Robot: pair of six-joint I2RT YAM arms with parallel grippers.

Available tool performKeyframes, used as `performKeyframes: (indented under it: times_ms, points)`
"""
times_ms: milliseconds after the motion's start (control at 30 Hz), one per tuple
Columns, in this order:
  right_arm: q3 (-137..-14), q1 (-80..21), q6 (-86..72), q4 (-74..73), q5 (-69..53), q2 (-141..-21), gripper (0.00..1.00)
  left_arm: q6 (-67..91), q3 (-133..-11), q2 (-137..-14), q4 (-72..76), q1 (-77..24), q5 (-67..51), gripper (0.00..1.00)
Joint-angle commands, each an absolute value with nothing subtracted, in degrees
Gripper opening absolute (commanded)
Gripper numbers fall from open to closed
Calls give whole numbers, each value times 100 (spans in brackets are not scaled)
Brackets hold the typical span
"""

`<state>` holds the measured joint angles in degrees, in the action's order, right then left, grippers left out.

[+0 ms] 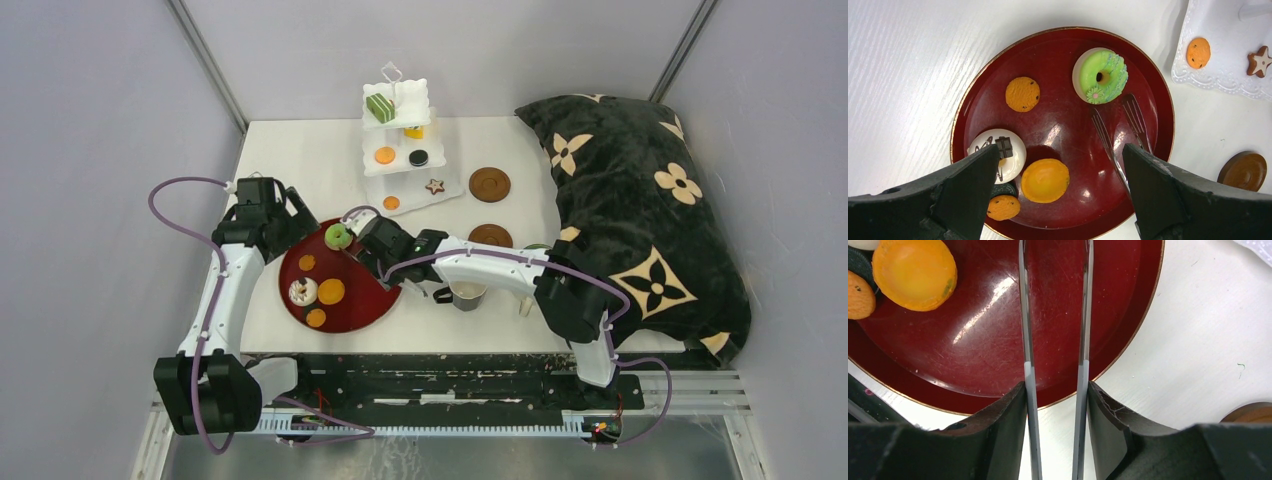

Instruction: Serve the afternoon tea

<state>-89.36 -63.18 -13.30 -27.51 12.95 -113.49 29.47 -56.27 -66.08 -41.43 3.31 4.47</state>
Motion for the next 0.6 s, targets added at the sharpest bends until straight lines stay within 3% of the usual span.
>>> performKeyframes:
  times_ms: [0,567]
  points:
    - [-9283,-6276,-1488,-2514,1518,-11410,51,2905,-5739,-6548,-3951,360,545,100]
    - [-9612,-6255,-1468,-2373,1380,-11678,49,2854,-5808,-6552,-4021,360,564,100]
